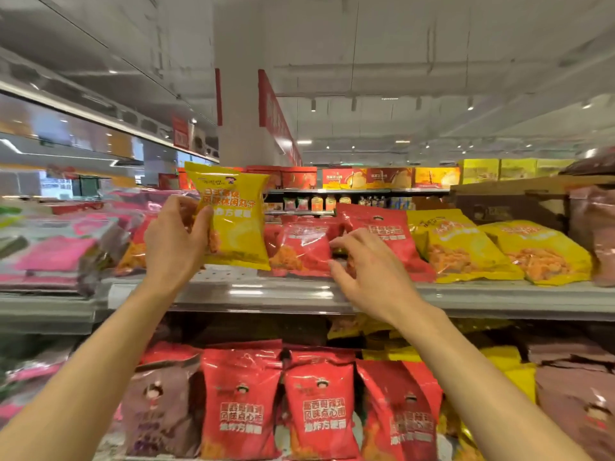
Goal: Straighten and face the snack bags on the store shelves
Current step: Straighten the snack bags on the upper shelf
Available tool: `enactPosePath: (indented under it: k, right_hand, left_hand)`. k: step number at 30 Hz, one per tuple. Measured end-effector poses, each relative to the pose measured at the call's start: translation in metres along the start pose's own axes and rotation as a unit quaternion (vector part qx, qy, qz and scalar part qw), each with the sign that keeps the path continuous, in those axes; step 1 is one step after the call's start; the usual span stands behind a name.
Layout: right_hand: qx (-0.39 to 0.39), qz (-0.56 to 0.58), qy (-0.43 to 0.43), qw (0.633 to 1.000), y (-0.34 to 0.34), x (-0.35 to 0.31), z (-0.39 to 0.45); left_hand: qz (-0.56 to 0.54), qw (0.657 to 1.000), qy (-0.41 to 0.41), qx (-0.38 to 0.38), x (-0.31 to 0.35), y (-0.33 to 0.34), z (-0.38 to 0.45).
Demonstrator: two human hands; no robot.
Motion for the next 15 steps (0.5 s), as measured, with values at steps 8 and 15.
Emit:
enactPosePath:
  k: [8, 15]
  right_hand:
    - [-0.05, -0.037, 0.021, 0.998, 0.025, -0.019, 0.01]
    - [-0.053, -0.031, 0.035, 0.998, 0.021, -0.017, 0.009]
  left_hand:
    - [0.056, 0.989, -0.002, -0.139, -0.031, 0.011, -0.008]
    - [0.031, 0.992, -0.005, -0.123, -0.03, 0.008, -0.009]
Point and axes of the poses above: each hand's wrist, its own z-axis towards the middle knuckle, its own y-axis out of the palm, x = y × z, the point moved 1 cm from there along z, towards the middle knuckle, and after that the axes turned 11 degrees about y, right-handed, at the moved point
